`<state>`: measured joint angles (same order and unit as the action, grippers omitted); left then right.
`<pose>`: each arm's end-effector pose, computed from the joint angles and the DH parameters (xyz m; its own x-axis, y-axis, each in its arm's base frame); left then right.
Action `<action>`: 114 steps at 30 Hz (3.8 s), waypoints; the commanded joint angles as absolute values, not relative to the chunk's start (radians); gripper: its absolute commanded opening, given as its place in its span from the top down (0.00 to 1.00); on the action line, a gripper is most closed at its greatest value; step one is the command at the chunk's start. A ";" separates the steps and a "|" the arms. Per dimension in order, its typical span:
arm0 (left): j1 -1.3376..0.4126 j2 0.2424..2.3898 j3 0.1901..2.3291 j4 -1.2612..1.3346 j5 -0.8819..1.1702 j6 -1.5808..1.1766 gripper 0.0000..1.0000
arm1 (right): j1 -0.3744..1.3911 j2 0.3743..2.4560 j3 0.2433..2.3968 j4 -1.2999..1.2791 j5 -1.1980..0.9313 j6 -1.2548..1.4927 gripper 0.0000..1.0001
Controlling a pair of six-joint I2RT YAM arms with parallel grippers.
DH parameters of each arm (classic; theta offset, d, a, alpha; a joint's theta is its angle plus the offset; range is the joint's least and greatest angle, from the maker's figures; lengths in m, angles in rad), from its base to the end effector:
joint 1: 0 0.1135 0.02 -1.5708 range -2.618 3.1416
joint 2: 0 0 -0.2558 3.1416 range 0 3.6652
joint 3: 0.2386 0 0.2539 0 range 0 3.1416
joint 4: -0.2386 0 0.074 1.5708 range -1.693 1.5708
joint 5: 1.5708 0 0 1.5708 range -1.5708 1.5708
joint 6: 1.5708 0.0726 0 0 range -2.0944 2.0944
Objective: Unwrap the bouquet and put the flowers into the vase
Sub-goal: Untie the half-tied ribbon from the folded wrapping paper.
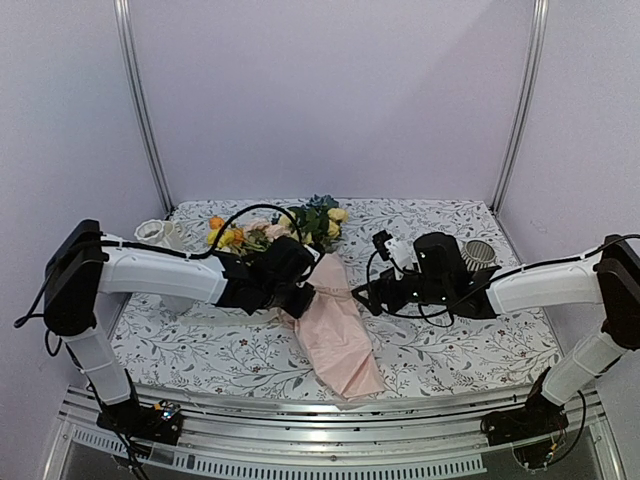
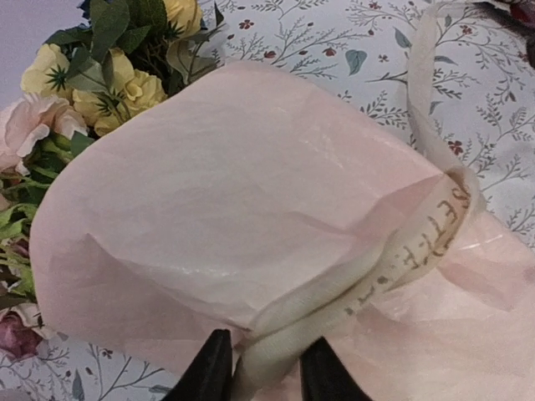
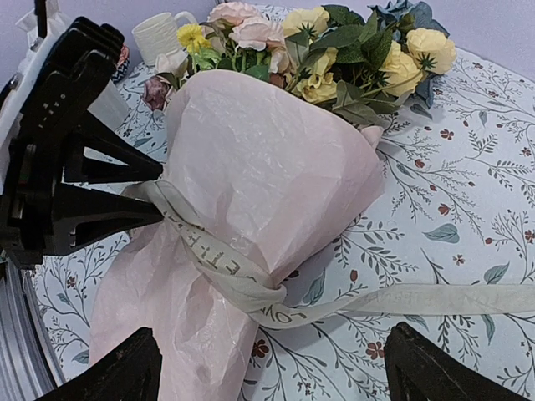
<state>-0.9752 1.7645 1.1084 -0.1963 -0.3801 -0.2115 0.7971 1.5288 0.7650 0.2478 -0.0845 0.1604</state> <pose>0.2436 -0.3114 0.1551 -0.5456 0.4575 -0.7022 0.5290 0.8378 0.1349 0.2445 0.2591 0.1696 -0.4624 -0.2456 -0.8520 -0.6992 0.6919 0.1800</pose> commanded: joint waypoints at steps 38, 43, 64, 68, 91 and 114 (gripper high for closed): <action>-0.903 1.622 1.010 -0.137 -0.447 -0.383 0.94 | 0.887 1.743 1.093 0.008 -0.099 -0.196 0.51; -0.884 1.655 1.042 -0.115 -0.424 -0.368 0.95 | 0.888 1.761 1.114 -0.001 -0.122 -0.196 0.52; -0.828 1.687 1.060 -0.093 -0.351 -0.370 0.94 | 0.887 1.891 1.253 -0.127 -0.103 -0.222 0.66; -0.828 1.688 1.060 -0.095 -0.350 -0.369 0.94 | 0.888 1.907 1.268 -0.139 -0.124 -0.228 0.68; -0.828 1.689 1.040 -0.097 -0.336 -0.374 0.95 | 0.896 1.940 1.304 -0.131 -0.147 -0.218 0.80; -0.827 1.583 0.903 -0.116 -0.368 -0.425 0.96 | 0.761 1.515 0.868 0.085 0.040 0.068 0.97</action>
